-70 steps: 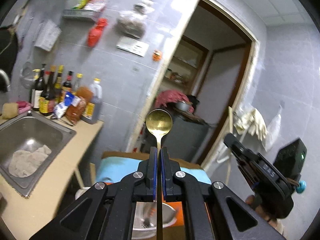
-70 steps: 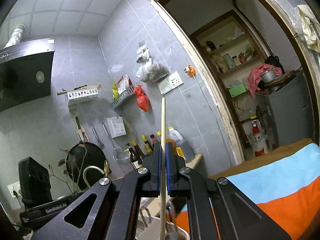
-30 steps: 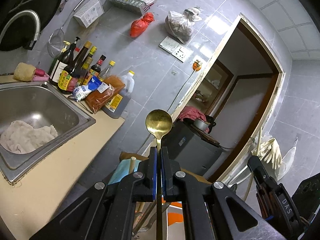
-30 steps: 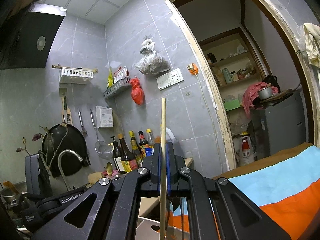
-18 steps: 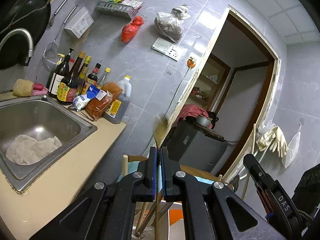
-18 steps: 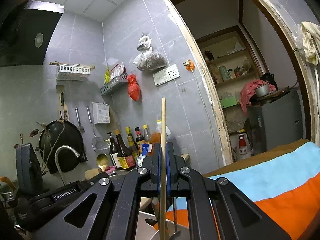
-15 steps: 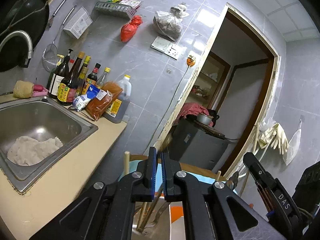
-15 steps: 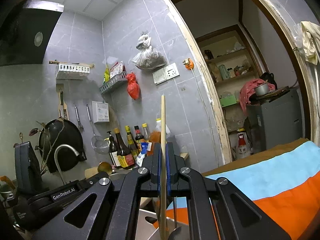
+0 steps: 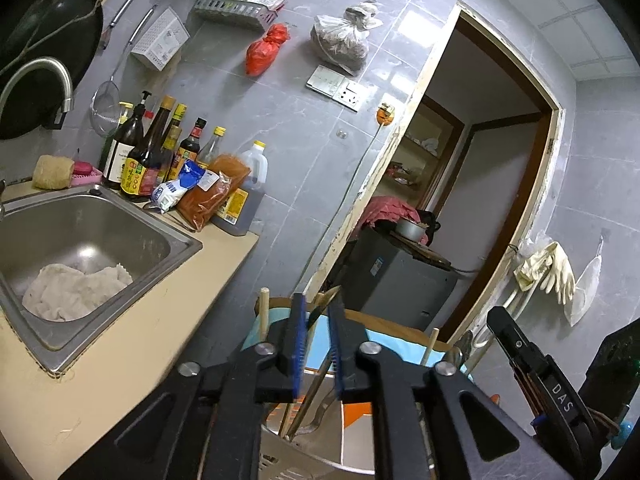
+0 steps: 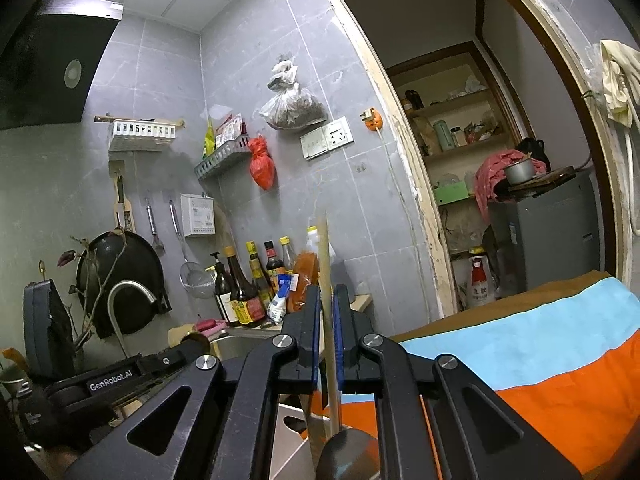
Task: Organize utensils
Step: 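Lower the spoon and chopstick into the holder and open both tools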
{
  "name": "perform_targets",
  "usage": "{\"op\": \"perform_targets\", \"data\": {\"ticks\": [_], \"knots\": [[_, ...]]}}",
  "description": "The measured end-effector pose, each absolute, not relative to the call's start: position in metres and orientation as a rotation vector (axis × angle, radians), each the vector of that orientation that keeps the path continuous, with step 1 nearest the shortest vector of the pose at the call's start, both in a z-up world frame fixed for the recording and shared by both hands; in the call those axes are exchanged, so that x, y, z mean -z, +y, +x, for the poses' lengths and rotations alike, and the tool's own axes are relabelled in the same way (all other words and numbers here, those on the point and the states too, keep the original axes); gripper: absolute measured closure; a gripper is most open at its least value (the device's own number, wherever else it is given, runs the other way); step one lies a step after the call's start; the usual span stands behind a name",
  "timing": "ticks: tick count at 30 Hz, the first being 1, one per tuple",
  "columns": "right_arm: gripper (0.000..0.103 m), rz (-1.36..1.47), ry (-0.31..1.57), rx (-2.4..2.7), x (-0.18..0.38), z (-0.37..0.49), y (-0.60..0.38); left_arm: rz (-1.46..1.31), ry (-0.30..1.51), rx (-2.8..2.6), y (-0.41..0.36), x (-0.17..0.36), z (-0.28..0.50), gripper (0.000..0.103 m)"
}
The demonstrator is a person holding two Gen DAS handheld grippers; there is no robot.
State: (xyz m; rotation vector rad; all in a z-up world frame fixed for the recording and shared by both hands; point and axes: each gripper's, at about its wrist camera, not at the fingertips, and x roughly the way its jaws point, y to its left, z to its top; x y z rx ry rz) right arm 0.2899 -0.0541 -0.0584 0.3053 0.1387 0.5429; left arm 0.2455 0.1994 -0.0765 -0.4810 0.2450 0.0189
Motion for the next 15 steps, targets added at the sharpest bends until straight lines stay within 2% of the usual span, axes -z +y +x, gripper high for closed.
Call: {"op": "perform_targets", "data": {"ticks": [1,4,8,10,11,15], "knots": [[0.093,0.305,0.142,-0.542,0.058,0.290,-0.055,-0.482,0.244,-0.016,0.199,0.075,0.245,0.083],[0.085,0.314,0.154,-0.538,0.056,0.289,-0.058,-0.485,0.238,-0.013,0.198,0.071,0.242,0.079],[0.084,0.315,0.153,-0.519,0.049,0.284,-0.066,-0.473,0.237,-0.004,0.193,0.063,0.240,0.075],[0.076,0.314,0.154,-0.506,0.044,0.281,-0.070,-0.464,0.236,-0.001,0.190,0.059,0.239,0.065],[0.074,0.314,0.154,-0.500,0.043,0.279,-0.072,-0.459,0.233,0.005,0.188,0.056,0.237,0.063],[0.072,0.304,0.167,-0.470,0.035,0.273,-0.081,-0.428,0.248,0.019,0.180,0.046,0.235,0.053]]}}
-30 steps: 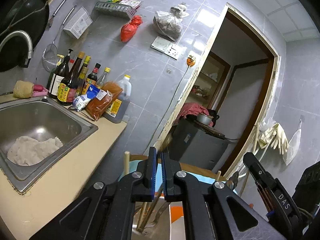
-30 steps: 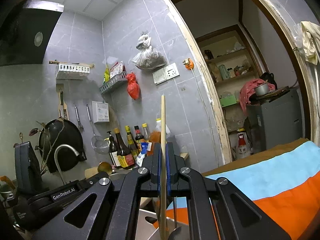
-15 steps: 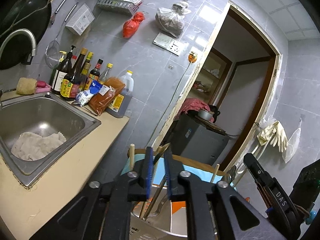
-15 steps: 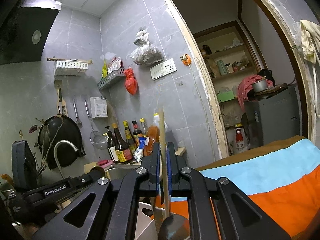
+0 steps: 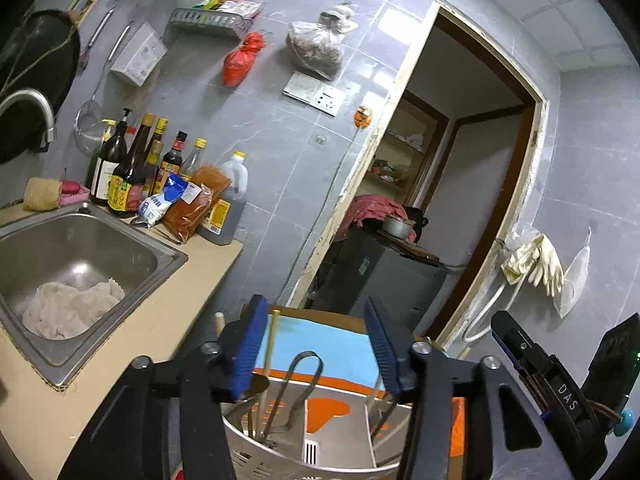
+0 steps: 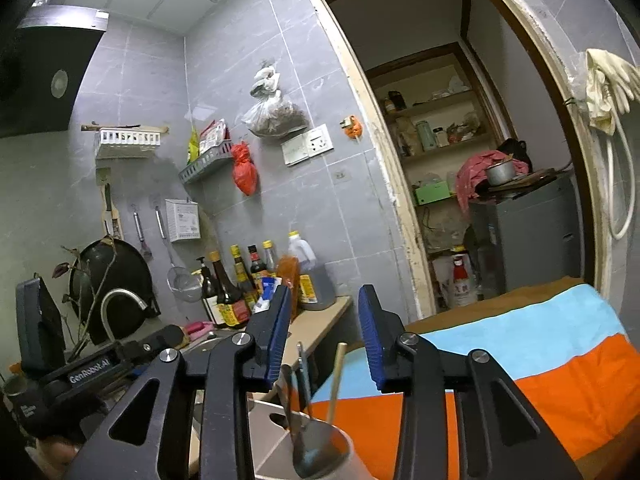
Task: Organize utensils
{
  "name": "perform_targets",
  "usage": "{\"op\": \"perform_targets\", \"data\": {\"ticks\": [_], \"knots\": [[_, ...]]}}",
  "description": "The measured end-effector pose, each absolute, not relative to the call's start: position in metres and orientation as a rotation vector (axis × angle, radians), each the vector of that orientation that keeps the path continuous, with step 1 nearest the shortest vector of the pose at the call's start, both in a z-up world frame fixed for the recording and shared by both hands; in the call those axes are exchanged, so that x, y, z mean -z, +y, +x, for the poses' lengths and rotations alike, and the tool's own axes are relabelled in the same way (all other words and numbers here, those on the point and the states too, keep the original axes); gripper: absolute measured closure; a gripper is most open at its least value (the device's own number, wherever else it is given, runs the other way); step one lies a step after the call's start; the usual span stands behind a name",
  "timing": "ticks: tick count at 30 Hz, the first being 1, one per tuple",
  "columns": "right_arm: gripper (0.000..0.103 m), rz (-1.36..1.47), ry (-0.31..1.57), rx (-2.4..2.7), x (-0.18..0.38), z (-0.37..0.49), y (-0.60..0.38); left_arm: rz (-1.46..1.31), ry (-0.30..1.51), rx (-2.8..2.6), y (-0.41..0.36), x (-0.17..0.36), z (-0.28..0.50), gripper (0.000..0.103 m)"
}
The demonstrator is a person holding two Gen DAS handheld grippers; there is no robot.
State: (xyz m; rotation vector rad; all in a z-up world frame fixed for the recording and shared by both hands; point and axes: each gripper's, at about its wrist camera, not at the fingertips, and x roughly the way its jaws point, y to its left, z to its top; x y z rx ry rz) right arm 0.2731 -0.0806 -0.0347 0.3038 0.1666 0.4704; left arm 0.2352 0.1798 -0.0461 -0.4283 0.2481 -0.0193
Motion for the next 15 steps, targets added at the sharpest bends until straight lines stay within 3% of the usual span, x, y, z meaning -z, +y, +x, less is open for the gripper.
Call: {"op": "perform_targets", "data": {"ticks": [5,11,15], "knots": [[0.061,0.290,0.200,-0.432,0.025,0.264,-0.094,-0.374,0.299,0.025,0.166,0.033,0.232,0.040],[0.048,0.267,0.240,-0.410,0.014,0.255,-0.111,-0.348,0.348,0.042,0.150,0.021,0.223,0.018],[0.035,0.256,0.251,-0.387,0.006,0.245,-0.126,-0.324,0.373,0.038,0.138,0.013,0.215,0.003]]}}
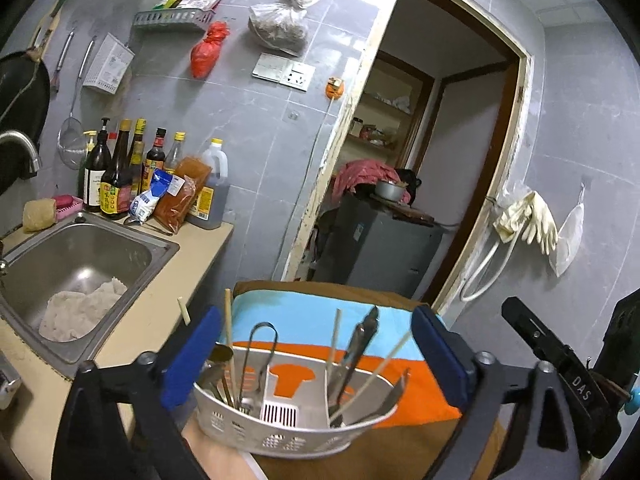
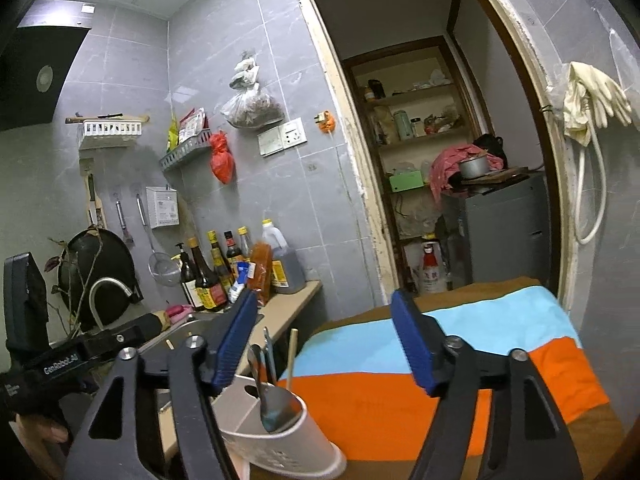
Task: Organize utensils
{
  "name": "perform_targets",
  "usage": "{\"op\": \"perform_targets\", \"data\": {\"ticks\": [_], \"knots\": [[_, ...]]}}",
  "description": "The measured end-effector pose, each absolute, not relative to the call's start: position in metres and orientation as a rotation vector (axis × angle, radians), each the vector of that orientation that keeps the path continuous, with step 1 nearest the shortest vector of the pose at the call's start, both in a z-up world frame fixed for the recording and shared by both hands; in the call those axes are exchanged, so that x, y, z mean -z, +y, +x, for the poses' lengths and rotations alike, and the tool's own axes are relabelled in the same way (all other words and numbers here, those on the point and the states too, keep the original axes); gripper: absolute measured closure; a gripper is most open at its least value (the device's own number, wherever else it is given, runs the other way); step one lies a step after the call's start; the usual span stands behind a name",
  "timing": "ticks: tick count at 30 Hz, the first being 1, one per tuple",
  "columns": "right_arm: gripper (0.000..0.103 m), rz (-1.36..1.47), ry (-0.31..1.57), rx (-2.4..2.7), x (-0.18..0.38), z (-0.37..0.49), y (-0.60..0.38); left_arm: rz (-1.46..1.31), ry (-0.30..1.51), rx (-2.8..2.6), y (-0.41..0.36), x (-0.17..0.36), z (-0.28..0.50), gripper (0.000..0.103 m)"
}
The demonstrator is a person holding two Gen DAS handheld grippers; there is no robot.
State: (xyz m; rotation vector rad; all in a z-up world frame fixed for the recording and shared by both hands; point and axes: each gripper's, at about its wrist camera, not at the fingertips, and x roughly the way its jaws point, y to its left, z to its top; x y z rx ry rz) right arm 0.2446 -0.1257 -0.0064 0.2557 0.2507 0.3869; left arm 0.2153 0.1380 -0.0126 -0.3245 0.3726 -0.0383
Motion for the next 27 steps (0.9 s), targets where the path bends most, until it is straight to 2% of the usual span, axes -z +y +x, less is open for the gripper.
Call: {"op": "perform_targets", "data": {"ticks": [13,27], "knots": [[0.005,0.201,0.279,-0.317,-0.023,0.188,-0.177,-0.213,0.364,-0.005,0.093,-0.020,0.161,0.000],[0.002,0.167,0.333,-0.278,-0.032,0.101,-0.221,-0.155,0.406,-0.027,0.057,-0.016,0.077,0.000]]}}
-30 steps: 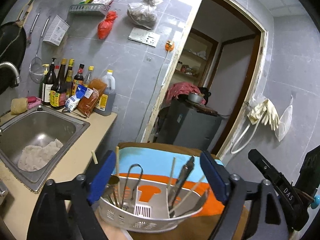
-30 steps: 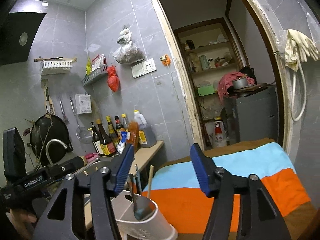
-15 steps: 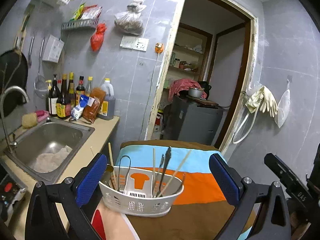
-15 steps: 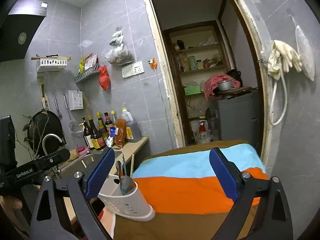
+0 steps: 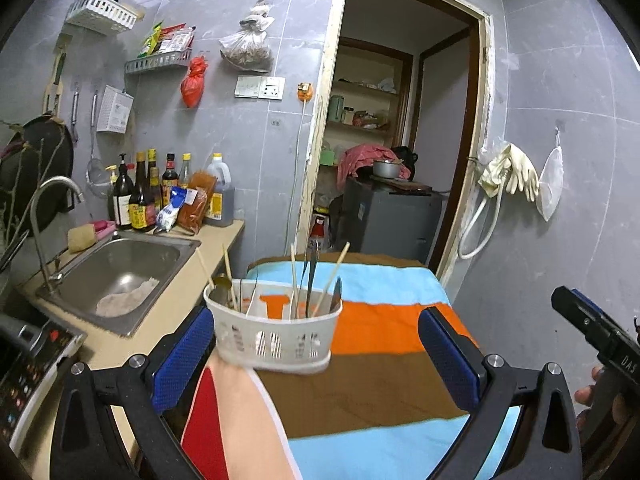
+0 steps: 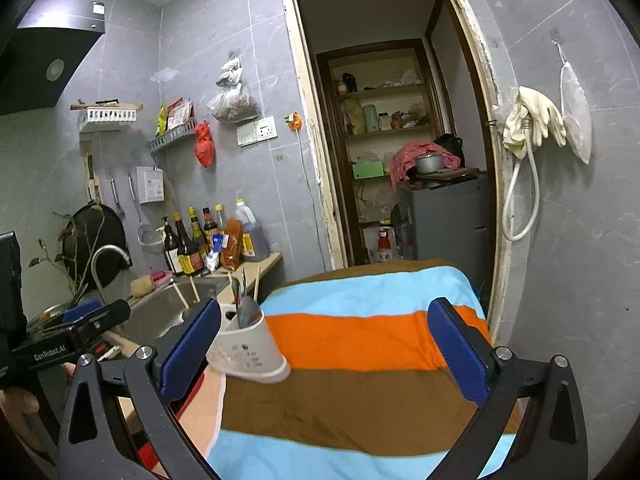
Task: Organize utensils
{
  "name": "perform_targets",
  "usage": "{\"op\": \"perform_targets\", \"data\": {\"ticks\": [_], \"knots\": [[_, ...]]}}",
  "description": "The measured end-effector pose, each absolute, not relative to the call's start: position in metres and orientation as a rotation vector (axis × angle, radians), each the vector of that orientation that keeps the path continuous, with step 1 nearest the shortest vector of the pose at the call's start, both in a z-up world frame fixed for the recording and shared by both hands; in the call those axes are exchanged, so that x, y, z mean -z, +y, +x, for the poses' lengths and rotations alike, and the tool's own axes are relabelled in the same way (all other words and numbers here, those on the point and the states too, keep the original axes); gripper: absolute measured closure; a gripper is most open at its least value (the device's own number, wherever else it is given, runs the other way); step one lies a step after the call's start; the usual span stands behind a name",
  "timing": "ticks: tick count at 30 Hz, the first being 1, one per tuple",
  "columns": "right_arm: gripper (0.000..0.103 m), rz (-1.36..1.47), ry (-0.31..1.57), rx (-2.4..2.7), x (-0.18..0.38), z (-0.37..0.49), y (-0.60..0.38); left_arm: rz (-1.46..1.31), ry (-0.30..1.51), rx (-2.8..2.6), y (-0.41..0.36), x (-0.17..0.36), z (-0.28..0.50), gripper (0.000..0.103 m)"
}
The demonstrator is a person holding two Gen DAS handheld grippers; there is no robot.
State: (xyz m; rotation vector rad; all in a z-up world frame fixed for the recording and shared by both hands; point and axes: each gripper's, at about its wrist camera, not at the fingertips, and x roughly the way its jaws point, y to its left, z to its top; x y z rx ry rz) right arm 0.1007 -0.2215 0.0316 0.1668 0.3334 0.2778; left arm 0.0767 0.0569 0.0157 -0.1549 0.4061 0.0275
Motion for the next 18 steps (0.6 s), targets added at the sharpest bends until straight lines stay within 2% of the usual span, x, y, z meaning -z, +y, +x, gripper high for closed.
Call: {"op": "perform_targets", "data": {"ticks": [18], "knots": [[0.002,0.134,0.373,-0.185,-0.026,0.032,-0.250,-0.162,0.381,-0.084,0.041,-0.006,0.021,0.000]]}}
